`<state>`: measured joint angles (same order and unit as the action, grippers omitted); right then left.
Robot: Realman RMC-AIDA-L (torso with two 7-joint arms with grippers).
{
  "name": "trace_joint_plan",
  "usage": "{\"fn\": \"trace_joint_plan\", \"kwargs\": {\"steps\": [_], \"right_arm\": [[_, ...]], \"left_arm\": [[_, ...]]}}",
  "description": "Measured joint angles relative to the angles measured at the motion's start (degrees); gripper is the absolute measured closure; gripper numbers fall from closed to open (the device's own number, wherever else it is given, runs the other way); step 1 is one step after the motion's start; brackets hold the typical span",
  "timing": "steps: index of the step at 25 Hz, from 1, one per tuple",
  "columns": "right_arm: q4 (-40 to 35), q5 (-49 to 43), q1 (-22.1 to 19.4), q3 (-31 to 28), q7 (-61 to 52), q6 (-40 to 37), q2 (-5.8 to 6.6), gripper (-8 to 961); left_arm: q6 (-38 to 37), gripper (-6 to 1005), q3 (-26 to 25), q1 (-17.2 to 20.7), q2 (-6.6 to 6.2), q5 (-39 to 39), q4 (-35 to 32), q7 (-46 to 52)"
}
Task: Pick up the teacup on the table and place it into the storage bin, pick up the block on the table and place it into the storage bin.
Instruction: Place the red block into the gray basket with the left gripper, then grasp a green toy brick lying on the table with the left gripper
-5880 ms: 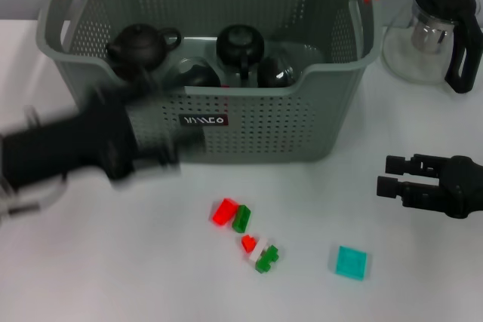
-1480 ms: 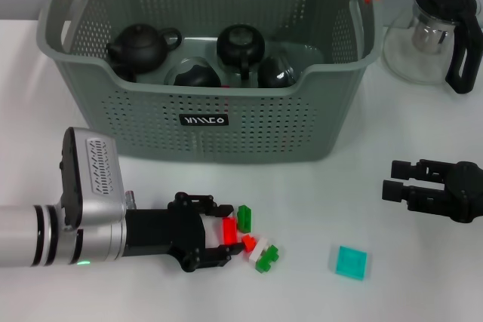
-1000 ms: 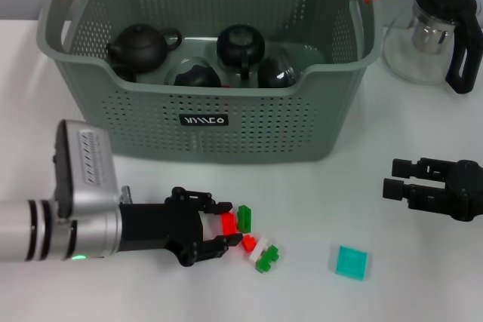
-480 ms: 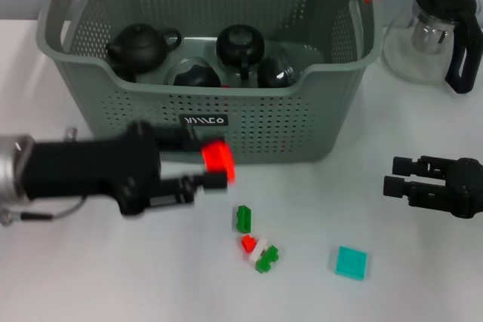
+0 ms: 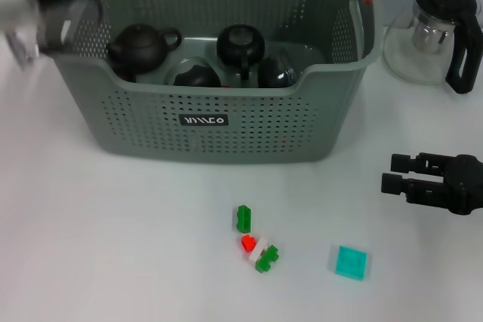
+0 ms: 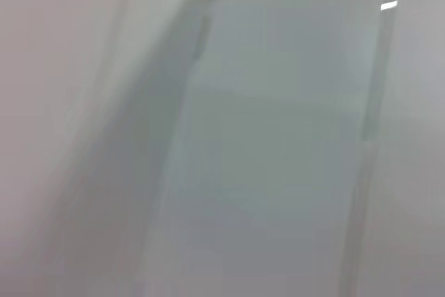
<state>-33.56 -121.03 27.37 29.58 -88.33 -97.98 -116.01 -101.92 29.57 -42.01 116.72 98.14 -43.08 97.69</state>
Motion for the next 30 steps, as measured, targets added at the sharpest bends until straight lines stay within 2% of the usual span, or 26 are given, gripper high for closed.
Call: {"fn": "trace_joint_plan", "kwargs": {"steps": [3,5,8,10,14,17,21,23,24,26,28,30], "right_arm": [[0.1,0.0,0.0,0.1,-0.1,0.0,0.04,269],[0.1,-0.1,0.0,0.1,-0.1,-0.1,0.05,269],[0.1,-0.1,0.1,0.2,-0.1,-0.2,-0.07,269],[0.1,-0.1,0.1,0.2,-0.1,0.0,-0.09,269],[0.1,-0.1,0.0,0.1,-0.1,0.0,-0.09,268],[0.1,-0.1,-0.2,0.0,-0.1,0.1,-0.06,268],[0.0,-0.1,-0.2,-0.1,-0.1,0.1,-0.01,268],[0.1,-0.1,-0.2,-0.2,-0.1,0.1,-0.01,268],[0.1,-0.1,-0.2,-0.2,-0.1,0.1,0.0,268],[0.1,-0.1,-0.2,-0.2,-0.1,0.2,-0.04,268],[0.2,-0.1,-0.3,-0.3,-0.1,0.5,-0.14,268],[0.2,-0.1,-0.4,-0.3,-0.1,0.6,-0.18,268]], "left_arm": [[10.7,513,7.0,-2.6,-2.8,5.4,-6.1,12.8],[14.5,510,11.3,-5.2,-4.66,13.0,-10.1,20.7],[15.4,505,15.1,-9.5,-5.52,28.8,-14.4,28.8],[16.3,502,18.5,-11.5,-4.74,38.1,-16.4,31.7],[18.9,495,25.0,-12.6,-1.71,47.5,-17.8,34.3],[21.9,490,28.0,-12.3,1.05,52.8,-19.3,36.4],[22.8,484,28.4,-10.6,3.89,55.3,-24.2,36.6],[22.9,481,26.8,-8.1,5.21,53.1,-30.1,36.6],[22.9,479,26.3,-7.4,5.45,52.2,-31.7,36.5],[23.8,388,23.7,-3.4,6.65,45.7,-37.8,35.8],[25.4,297,21.1,1.6,7.36,35.6,-40.6,32.8],[25.8,195,19.7,7.0,7.32,22.4,-39.9,27.2]]}}
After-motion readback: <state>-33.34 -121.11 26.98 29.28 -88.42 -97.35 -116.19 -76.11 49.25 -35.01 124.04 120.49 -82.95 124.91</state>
